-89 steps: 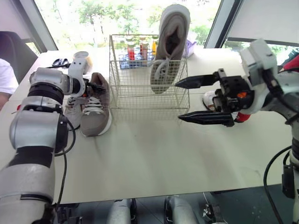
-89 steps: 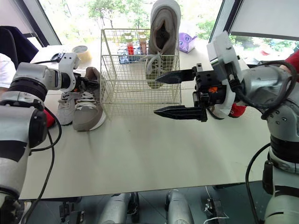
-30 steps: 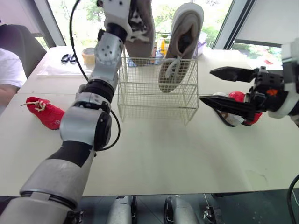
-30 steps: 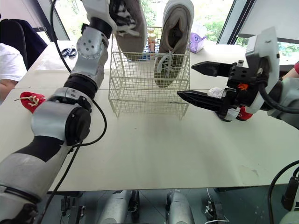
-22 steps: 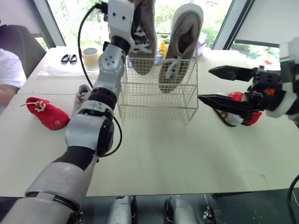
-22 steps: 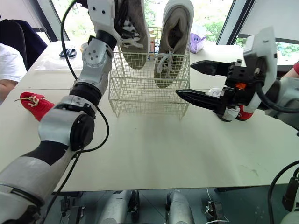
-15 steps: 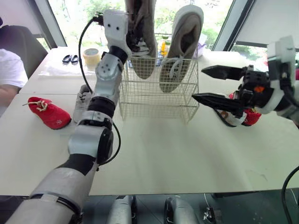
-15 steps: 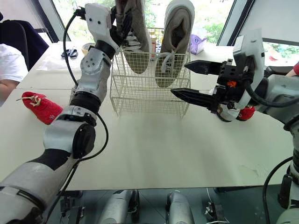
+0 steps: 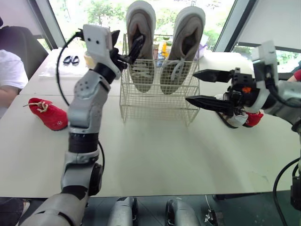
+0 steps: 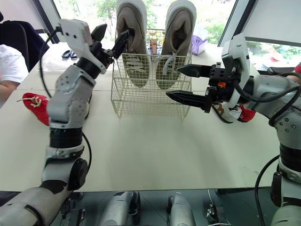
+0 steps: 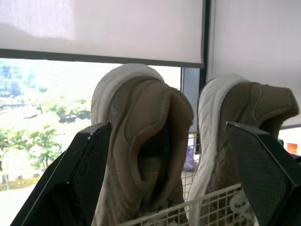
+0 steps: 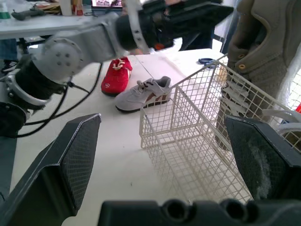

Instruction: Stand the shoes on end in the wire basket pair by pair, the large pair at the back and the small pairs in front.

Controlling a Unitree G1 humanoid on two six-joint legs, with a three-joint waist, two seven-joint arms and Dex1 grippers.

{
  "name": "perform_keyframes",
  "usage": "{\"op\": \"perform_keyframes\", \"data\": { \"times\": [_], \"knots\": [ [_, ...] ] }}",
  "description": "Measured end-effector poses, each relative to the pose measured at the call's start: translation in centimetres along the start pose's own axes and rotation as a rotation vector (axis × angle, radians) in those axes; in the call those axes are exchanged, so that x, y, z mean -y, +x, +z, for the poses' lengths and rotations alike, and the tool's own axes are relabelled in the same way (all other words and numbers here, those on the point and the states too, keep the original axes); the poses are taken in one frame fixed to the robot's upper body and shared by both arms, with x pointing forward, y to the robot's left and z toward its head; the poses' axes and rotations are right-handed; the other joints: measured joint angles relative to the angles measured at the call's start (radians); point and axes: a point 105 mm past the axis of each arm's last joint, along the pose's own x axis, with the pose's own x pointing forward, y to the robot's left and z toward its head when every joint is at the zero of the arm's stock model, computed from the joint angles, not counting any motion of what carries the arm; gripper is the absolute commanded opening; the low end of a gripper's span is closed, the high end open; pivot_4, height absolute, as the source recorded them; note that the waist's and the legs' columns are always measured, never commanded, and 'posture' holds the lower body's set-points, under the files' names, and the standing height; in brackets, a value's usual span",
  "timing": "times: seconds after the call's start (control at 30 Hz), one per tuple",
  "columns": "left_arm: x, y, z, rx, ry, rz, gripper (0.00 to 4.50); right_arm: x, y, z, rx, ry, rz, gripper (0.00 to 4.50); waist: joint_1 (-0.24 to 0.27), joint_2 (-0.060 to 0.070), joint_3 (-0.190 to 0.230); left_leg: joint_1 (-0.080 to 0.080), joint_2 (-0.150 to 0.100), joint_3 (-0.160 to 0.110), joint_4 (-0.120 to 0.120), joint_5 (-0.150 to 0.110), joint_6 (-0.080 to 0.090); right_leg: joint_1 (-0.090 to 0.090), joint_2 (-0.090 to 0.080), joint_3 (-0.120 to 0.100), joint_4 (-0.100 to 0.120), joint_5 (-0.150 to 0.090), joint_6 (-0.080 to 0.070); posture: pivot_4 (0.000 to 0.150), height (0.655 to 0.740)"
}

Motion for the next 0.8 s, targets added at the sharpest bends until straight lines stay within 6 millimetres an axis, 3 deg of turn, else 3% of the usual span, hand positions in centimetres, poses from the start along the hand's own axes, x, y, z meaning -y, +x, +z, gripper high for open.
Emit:
{"op": "perform_keyframes", "data": {
  "times": [0.13, 0.2, 0.3, 0.4, 0.53, 0.6, 0.8],
  "knots": [
    [0.0, -3.5, 1.1, -0.080, -0.120, -0.075, 4.48, 4.2, 0.2, 1.2, 0.097, -0.039, -0.256, 4.50, -0.021, 0.001, 0.000, 0.003, 0.001, 0.000, -0.001, 0.000, -0.001, 0.001, 0.000, 0.001, 0.001, 0.000, 0.000, 0.150, 0.7351],
    [0.8, -5.5, 0.0, -0.201, -0.183, -0.171, 4.48, 6.3, -0.4, 2.6, 0.203, -0.076, -0.413, 4.50, -0.024, 0.003, -0.001, 0.004, 0.000, 0.000, -0.002, 0.001, -0.002, 0.001, 0.000, 0.001, 0.002, 0.000, 0.000, 0.150, 0.7351],
    [1.9, -7.8, -1.2, -0.309, -0.250, -0.252, 4.48, 7.8, -1.9, 3.0, 0.295, -0.094, -0.572, 4.50, -0.020, 0.003, -0.001, 0.004, 0.000, 0.001, -0.002, 0.001, -0.002, 0.003, 0.000, 0.000, 0.001, -0.001, 0.001, 0.150, 0.7351],
    [3.0, -9.1, -2.2, -0.331, -0.304, -0.252, 4.48, 9.5, -4.2, 0.0, 0.279, -0.063, -0.774, 4.50, -0.019, 0.003, -0.001, 0.008, -0.001, 0.001, -0.002, 0.000, -0.001, 0.010, -0.001, 0.000, -0.002, -0.001, 0.001, 0.150, 0.7351],
    [6.1, -10.7, -4.4, -0.301, -0.503, -0.185, 4.48, 9.5, -6.1, -7.1, 0.117, 0.016, -0.909, 4.50, -0.022, 0.004, -0.002, 0.012, -0.001, 0.000, -0.003, -0.001, 0.000, 0.015, -0.001, 0.000, -0.006, -0.001, 0.001, 0.150, 0.7351],
    [7.1, -11.3, -5.1, -0.321, -0.540, -0.179, 4.48, 9.4, -7.5, -9.6, 0.039, 0.042, -0.945, 4.50, -0.024, 0.005, -0.002, 0.012, -0.001, 0.001, -0.003, -0.001, 0.000, 0.013, -0.001, 0.000, -0.004, -0.001, 0.001, 0.150, 0.7351],
    [7.4, -13.2, -5.9, -0.370, -0.519, -0.184, 4.48, 9.2, -11.1, -11.9, -0.079, 0.056, -0.953, 4.50, -0.026, 0.013, -0.007, 0.015, -0.001, 0.001, -0.005, -0.004, 0.004, 0.014, 0.000, 0.000, -0.003, -0.002, -0.002, 0.150, 0.7351]
  ]
}}
